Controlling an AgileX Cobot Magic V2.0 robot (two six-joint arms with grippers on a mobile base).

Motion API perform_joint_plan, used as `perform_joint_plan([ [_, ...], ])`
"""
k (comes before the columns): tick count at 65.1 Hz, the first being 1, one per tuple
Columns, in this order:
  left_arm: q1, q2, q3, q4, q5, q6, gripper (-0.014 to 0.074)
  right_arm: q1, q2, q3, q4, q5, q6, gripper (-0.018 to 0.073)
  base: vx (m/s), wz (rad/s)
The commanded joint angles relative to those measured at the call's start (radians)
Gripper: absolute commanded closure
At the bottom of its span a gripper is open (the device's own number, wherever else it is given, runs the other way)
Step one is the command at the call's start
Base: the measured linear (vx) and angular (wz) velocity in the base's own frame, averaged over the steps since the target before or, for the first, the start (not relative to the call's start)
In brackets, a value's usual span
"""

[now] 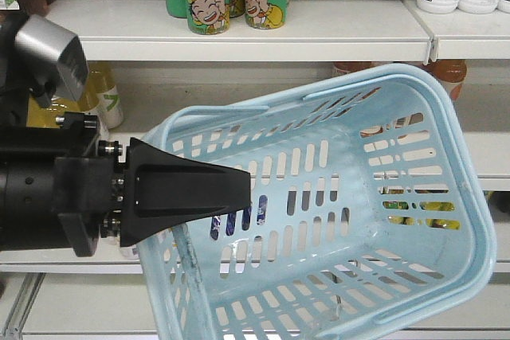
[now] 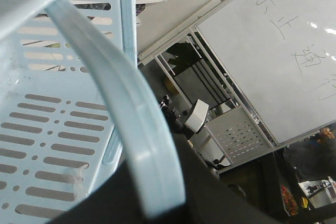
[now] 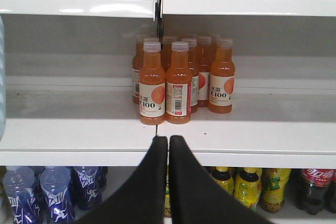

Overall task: Place coke in basket with both arms
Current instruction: 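Turn the base away from the shelf holding the basket up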

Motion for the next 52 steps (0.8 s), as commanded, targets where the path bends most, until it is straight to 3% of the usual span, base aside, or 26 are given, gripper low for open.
perform_joint_plan([
  [1,0.002,-0.022,-0.028,-0.069,-0.008,0.009,0.0603,-0.007,-0.013,0.007,-0.008,-0.074,-0.007,0.0564,0.00,0.00],
  [52,0.002,-0.022,-0.028,-0.063,-0.008,0.009,0.0603,-0.007,-0.013,0.007,-0.008,-0.074,-0.007,0.0564,0.00,-0.01],
])
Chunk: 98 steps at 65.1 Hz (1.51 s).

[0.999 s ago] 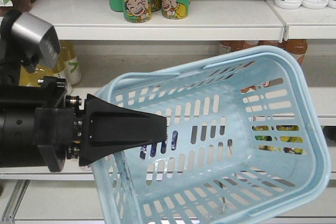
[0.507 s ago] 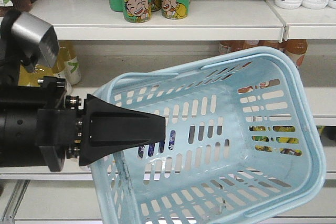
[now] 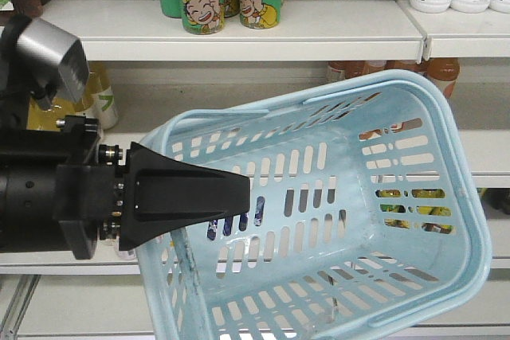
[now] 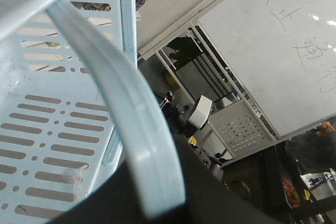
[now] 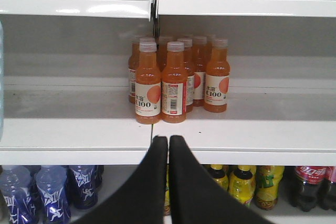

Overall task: Place coke in basket with both arms
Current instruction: 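Turn the base away from the shelf holding the basket up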

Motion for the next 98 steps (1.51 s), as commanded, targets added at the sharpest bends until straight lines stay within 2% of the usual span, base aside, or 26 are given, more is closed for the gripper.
perform_joint_plan([
  [1,0.002,-0.022,-0.028,-0.080,-0.014,0.009,0.0603,-0.007,-0.013,0.007,-0.008,-0.074,-0.007,0.0564,-0.01,-0.09],
  [30,0.002,-0.022,-0.028,-0.080,-0.014,0.009,0.0603,-0.007,-0.013,0.007,-0.008,-0.074,-0.007,0.0564,-0.03,-0.33],
  [98,0.000,-0.022,-0.028,-0.079,-0.014,0.009,0.0603,-0.007,-0.013,0.007,-0.008,-0.074,-0.007,0.0564,-0.05,-0.62],
])
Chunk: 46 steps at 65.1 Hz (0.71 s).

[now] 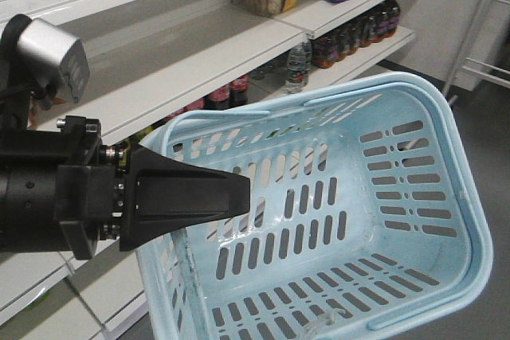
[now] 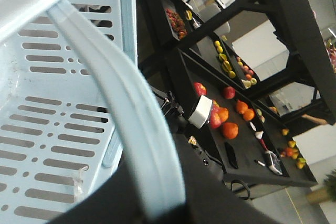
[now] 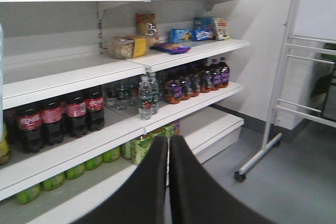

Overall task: Place coke in basket with both arms
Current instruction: 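Turn the base away from the shelf holding the basket up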

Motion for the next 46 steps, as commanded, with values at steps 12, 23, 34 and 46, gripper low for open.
perform_joint_plan([
  [12,0.000,-0.022,-0.028,-0.079,-0.014,0.009,0.0603,-0.007,-0.013,0.007,-0.008,-0.074,-0.007,0.0564,-0.05,-0.53],
  [23,0.000,-0.022,-0.028,-0.079,-0.013,0.009,0.0603,-0.007,-0.013,0.007,-0.008,-0.074,-0.007,0.0564,-0.03,-0.52],
  [34,0.000,-0.022,-0.028,-0.079,-0.013,0.009,0.0603,-0.007,-0.013,0.007,-0.008,-0.074,-0.007,0.0564,-0.01,-0.51],
  [46,0.000,-0.022,-0.028,-0.079,-0.013,0.009,0.0603,-0.007,-0.013,0.007,-0.008,-0.074,-0.007,0.0564,0.04,-0.50],
])
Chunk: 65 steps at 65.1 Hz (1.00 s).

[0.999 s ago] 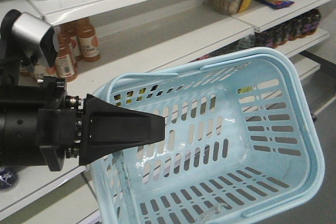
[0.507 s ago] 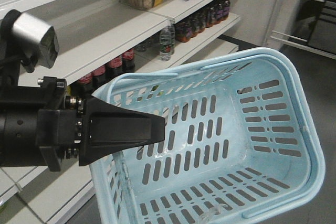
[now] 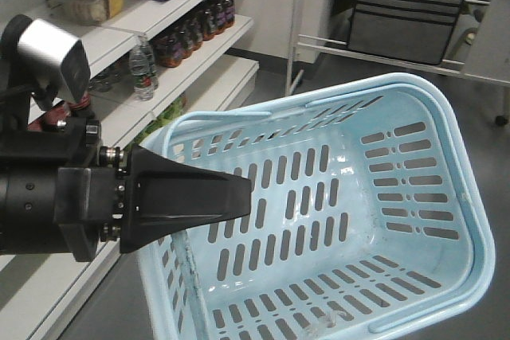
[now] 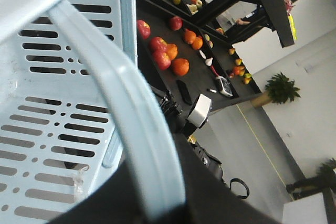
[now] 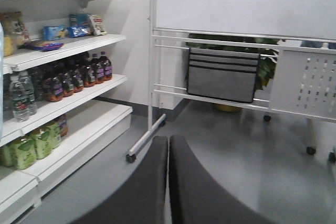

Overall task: Place coke in basket with both arms
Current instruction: 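Turn the base away from the shelf holding the basket up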

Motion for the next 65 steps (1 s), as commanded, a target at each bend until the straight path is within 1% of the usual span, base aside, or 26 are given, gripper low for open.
perform_joint_plan([
  [1,0.000,-0.022,-0.028,-0.079,-0.014,0.009,0.0603,-0.007,-0.013,0.007,-0.008,-0.074,-0.007,0.0564,0.07,-0.51],
  [45,0.000,-0.022,-0.028,-0.079,-0.014,0.009,0.0603,-0.007,-0.013,0.007,-0.008,-0.074,-0.007,0.0564,0.12,-0.51],
  [65,0.000,-0.022,-0.028,-0.079,-0.014,0.009,0.0603,-0.007,-0.013,0.007,-0.008,-0.074,-0.007,0.0564,0.17,-0.37],
])
